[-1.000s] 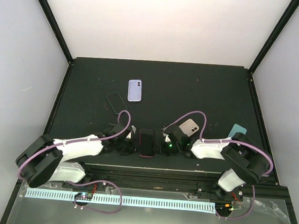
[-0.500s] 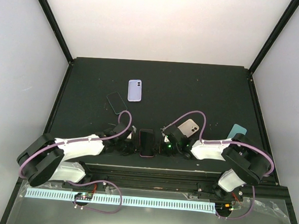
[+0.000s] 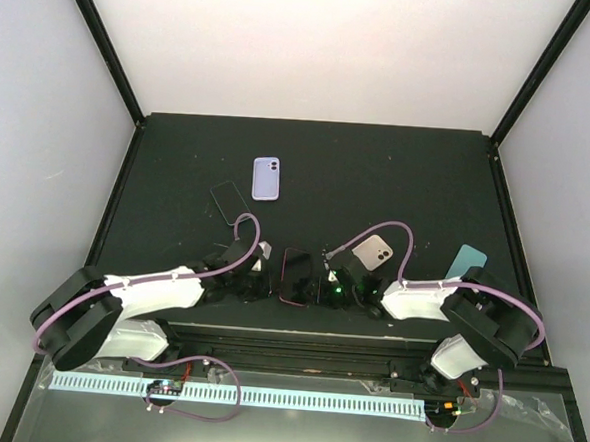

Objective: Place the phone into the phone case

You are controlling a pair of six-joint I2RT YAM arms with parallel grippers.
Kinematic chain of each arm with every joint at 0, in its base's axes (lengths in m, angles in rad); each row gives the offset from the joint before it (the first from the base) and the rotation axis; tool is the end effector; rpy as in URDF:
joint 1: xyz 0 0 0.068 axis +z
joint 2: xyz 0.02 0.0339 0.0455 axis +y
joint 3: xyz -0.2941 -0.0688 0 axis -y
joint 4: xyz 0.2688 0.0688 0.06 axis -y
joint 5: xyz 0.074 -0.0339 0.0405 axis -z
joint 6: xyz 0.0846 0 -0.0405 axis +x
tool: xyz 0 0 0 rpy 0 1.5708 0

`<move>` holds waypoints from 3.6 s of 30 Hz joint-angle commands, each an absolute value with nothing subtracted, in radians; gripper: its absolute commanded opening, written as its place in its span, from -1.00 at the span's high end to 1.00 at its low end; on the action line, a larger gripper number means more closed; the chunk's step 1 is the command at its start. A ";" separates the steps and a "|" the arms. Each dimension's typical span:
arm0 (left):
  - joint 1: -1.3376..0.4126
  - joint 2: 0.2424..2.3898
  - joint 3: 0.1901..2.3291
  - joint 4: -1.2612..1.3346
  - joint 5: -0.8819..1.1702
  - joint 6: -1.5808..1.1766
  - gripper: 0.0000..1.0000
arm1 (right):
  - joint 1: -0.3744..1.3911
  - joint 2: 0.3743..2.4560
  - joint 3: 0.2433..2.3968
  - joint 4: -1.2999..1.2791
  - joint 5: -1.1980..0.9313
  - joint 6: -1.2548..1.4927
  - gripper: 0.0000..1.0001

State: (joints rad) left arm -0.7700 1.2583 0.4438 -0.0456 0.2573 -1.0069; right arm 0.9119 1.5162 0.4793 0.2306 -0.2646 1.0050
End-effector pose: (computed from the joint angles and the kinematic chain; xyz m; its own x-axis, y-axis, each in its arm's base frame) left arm 0.1712 -0.1960 0.1209 -0.9605 -0.2071 -0.1857 -0.0363 0.7552 -0.6544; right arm 0.1663 0.2509 0.0940 -0.9747 0.0721 -0.2117 -0.0955 0.7218 0.6855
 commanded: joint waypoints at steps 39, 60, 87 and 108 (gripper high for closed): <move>-0.733 1.333 0.476 -0.028 0.193 -0.934 0.38 | 0.843 1.598 0.464 0.446 -0.328 1.063 0.18; -0.696 1.260 0.401 0.030 0.296 -0.943 0.63 | 0.816 1.685 0.423 0.914 -0.579 1.238 0.20; -0.659 1.275 0.307 0.271 0.453 -1.037 0.55 | 0.816 1.739 0.441 0.736 -0.503 1.182 0.56; -0.673 1.274 0.323 0.167 0.409 -1.026 0.53 | 0.816 1.759 0.384 0.871 -0.520 1.269 0.44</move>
State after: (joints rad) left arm -0.6594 1.2453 0.2966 0.1081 0.3756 -1.0134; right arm 0.8101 1.7393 0.3954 0.7795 -0.5041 1.2404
